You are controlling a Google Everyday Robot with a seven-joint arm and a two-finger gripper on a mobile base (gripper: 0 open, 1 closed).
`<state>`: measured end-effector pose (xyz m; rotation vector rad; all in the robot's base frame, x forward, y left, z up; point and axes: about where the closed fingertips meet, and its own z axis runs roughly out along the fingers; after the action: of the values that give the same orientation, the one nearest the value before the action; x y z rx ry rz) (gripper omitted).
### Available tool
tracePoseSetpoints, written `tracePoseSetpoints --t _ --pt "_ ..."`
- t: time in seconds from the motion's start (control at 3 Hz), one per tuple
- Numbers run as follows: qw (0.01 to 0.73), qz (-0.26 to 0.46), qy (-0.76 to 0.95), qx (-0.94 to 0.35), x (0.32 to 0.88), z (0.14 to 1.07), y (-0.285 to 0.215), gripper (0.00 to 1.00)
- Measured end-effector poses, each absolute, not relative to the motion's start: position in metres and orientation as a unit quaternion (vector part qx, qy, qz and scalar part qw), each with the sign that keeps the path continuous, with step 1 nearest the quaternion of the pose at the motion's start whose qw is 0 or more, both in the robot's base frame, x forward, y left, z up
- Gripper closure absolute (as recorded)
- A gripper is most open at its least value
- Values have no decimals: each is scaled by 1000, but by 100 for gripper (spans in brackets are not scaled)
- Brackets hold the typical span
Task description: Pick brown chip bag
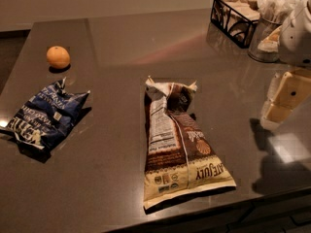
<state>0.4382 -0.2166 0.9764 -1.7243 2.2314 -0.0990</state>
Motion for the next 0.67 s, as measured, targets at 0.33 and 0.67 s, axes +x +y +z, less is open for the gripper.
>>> tracePoseSetpoints --t 0.33,0.67 --pt "159 -35 781 -603 438 976 -217 0" --pt "177 -23 787 -590 436 977 -206 0"
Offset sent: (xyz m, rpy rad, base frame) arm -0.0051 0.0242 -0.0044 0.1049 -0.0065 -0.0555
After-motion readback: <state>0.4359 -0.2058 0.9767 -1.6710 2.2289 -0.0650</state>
